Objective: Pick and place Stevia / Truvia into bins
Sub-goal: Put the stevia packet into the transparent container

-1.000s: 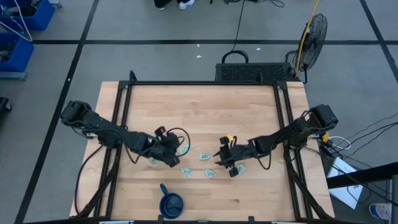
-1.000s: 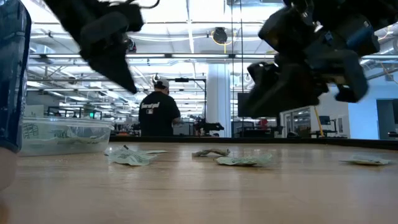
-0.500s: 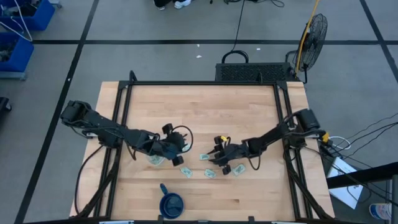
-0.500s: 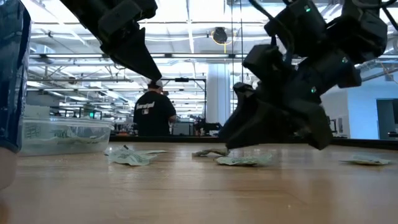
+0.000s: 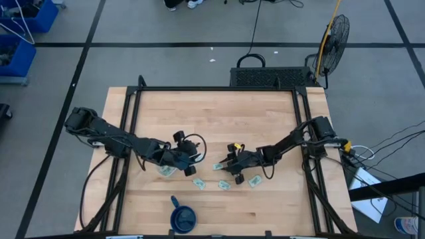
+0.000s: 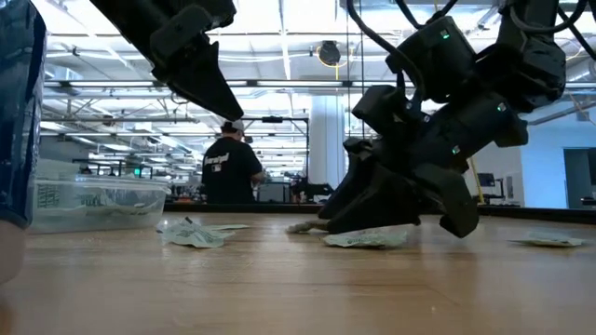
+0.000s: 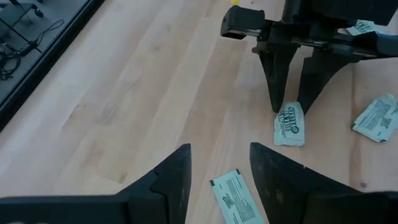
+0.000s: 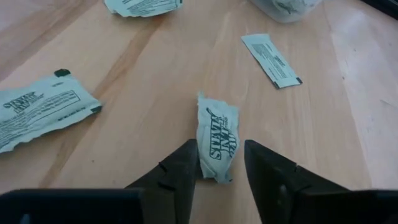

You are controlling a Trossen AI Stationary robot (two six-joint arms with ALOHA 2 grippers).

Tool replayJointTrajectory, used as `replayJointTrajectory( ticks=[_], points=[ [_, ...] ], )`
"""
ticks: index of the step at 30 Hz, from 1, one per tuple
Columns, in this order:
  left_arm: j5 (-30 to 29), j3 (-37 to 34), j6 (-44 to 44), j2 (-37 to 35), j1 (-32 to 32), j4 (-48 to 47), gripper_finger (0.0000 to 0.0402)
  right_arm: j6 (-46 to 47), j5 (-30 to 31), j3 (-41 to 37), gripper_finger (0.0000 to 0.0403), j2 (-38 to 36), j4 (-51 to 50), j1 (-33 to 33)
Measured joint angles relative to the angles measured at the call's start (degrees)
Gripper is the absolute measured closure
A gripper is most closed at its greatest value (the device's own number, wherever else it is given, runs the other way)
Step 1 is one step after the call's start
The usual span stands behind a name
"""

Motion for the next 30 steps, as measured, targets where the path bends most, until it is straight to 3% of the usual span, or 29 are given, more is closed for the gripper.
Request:
replayJointTrajectory(
  ticks=[10,17,24,30],
  points=[
    [0.18,0.00,-0.84,0.00,0.18,0.00,0.0231,-0.55,-1.47,0.00,0.0396,-0.12,0.23,-0.48],
    [4.66,0.00,0.90,0.00,0.15,0.48,0.0231,-0.50,-0.77,-0.07,0.0399,-0.93,5.64,-0.63],
    [6.02,0.00,14.83,2.72,-1.35,8.76,0.0231,16.29,-1.55,-0.04,0.0395,-2.16,13.53,-1.40],
    [5.82,0.00,20.44,6.28,-1.48,13.92,0.0231,28.45,-12.82,0.07,0.0400,-2.58,15.77,-2.66]
  ],
)
